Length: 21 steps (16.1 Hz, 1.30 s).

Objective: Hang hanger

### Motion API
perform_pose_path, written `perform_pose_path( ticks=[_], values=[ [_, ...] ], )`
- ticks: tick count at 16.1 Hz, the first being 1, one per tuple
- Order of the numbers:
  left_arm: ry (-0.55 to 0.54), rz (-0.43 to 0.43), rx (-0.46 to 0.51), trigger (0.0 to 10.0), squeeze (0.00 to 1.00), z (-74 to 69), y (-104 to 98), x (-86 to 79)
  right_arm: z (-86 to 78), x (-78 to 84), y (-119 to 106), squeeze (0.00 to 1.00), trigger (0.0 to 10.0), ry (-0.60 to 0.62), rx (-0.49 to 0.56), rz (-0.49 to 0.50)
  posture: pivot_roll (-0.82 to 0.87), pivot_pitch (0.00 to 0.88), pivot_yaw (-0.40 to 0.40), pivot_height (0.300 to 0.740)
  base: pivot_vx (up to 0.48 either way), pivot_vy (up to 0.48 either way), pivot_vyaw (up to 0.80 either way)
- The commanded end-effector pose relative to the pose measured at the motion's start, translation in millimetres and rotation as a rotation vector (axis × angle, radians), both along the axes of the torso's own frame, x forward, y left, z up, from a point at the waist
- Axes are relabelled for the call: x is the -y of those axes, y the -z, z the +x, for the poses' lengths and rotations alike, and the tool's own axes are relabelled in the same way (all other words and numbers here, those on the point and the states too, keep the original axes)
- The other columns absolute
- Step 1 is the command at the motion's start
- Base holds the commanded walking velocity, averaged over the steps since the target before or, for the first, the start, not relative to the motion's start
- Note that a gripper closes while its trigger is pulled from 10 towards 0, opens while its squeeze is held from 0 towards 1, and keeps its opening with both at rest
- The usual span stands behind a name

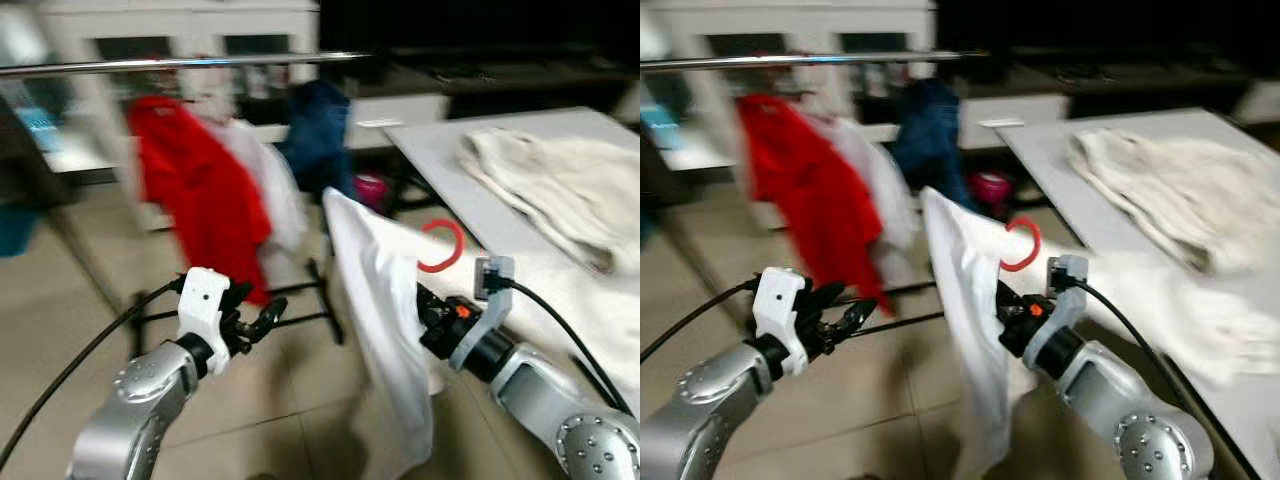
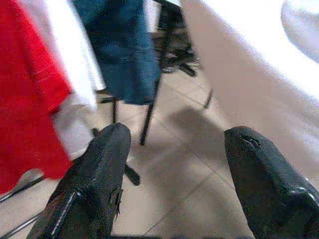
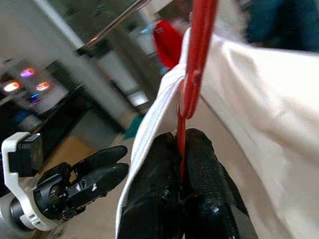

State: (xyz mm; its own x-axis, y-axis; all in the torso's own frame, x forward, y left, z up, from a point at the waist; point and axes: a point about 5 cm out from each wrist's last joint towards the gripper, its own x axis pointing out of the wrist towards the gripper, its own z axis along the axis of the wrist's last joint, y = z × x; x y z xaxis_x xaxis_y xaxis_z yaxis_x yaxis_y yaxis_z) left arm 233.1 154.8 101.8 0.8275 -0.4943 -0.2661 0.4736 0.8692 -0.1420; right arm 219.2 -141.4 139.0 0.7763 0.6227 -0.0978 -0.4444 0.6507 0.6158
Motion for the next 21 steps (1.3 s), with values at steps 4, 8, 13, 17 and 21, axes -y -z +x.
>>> perform_pose_path(
  ticks=[4, 8, 13, 17, 21],
  values=[
    [0.012, 0.01, 0.011, 10.0, 0.0, 6.1, -1, 4.4, 5.6, 5.0, -5, 0.0, 10.0, 0.023, 0.037, 0.009, -0.02, 0.0, -0.003, 0.74, 0.0, 0.0, 0.71],
    [-0.014, 0.038, 0.05, 10.0, 0.0, 13.0, -7, -0.6, 19.3, 10.3, -5, 0.0, 10.0, 0.089, 0.065, -0.091, -0.03, 0.0, 0.007, 0.74, 0.0, 0.0, 0.73],
    [0.011, 0.053, 0.083, 10.0, 0.0, 19.9, -10, 4.9, 39.3, 9.0, -13, 0.0, 10.0, 0.16, 0.122, -0.248, -0.02, 0.0, -0.006, 0.74, 0.0, 0.0, 0.72],
    [0.216, -0.138, 0.134, 10.0, 1.0, 35.5, -35, 31.4, 57.7, -10.8, -26, 0.0, 10.0, 0.106, 0.16, -0.287, -0.02, 0.0, -0.019, 0.74, 0.0, 0.0, 0.0],
    [0.303, -0.398, 0.106, 10.0, 0.71, 48.0, -61, 57.0, 67.2, -23.6, -29, 0.0, 10.0, 0.085, 0.17, -0.343, -0.01, 0.0, -0.031, 0.74, 0.0, 0.0, 0.0]
  ],
)
